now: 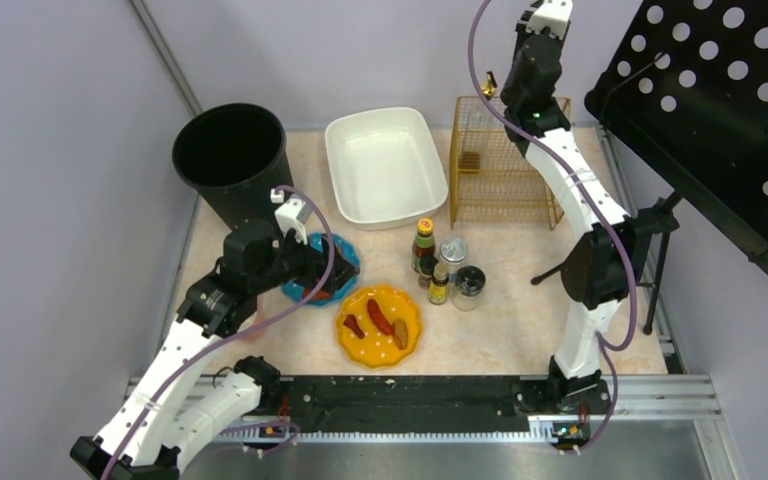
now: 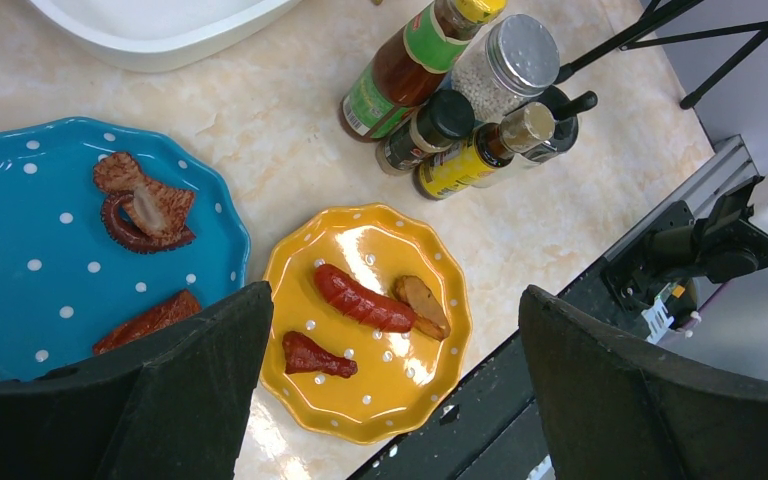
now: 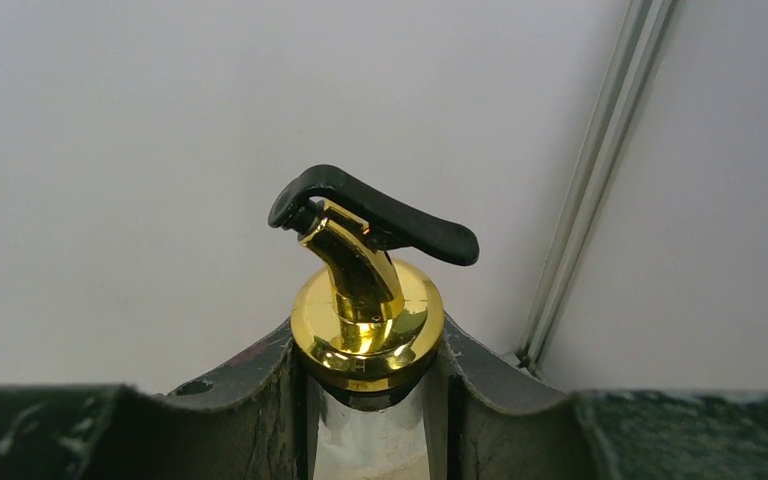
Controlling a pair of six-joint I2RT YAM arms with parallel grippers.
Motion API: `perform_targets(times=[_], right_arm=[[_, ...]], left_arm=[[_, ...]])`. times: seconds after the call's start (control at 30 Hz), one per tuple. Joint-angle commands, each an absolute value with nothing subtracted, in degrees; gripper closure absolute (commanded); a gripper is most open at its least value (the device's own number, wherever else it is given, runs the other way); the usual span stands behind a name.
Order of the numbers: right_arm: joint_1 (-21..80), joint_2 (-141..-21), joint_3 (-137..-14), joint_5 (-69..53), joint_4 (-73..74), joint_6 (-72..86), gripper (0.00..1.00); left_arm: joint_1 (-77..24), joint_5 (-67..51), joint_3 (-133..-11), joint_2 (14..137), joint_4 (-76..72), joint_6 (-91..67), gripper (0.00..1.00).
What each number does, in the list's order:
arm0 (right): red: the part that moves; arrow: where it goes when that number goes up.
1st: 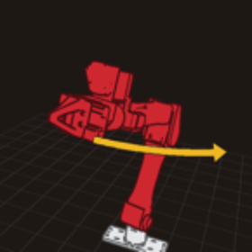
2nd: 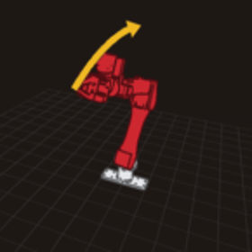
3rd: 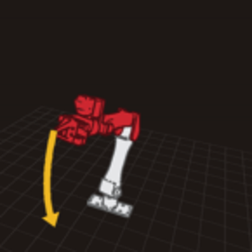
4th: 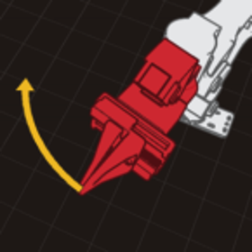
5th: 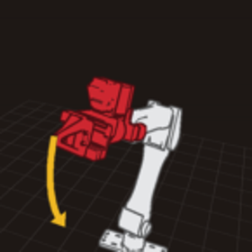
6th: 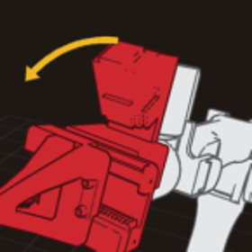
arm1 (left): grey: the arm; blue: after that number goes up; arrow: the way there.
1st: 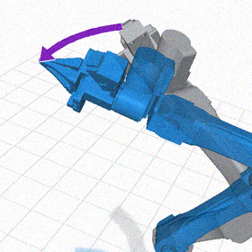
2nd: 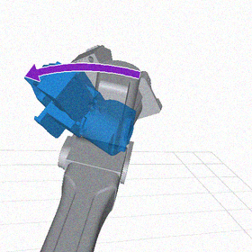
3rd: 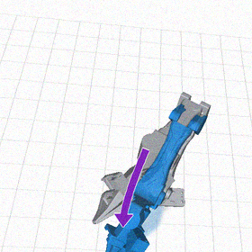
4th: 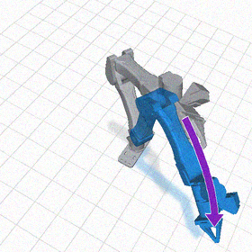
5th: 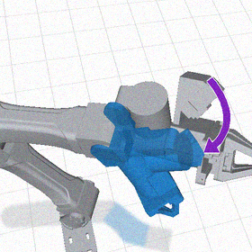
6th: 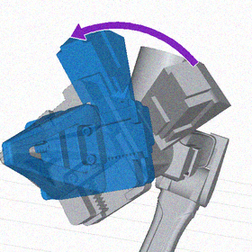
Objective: Clear the kitchen counter
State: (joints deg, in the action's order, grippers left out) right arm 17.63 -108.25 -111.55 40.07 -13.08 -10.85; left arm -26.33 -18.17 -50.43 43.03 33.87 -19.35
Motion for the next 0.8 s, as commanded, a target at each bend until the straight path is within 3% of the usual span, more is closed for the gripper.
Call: perform_targets(times=[0.0, 0.77], right_arm=[[15.91, -108.49, -116.23, 40.22, -21.97, -8.24, 1.00], [15.89, -114.07, -111.77, 48.59, -22.50, -0.40, 1.00]], left_arm=[[-26.32, -18.15, -50.45, 43.18, 31.82, -18.41, 0.03], [-26.27, -17.65, -50.80, 43.96, 32.19, -18.26, 0.03]])
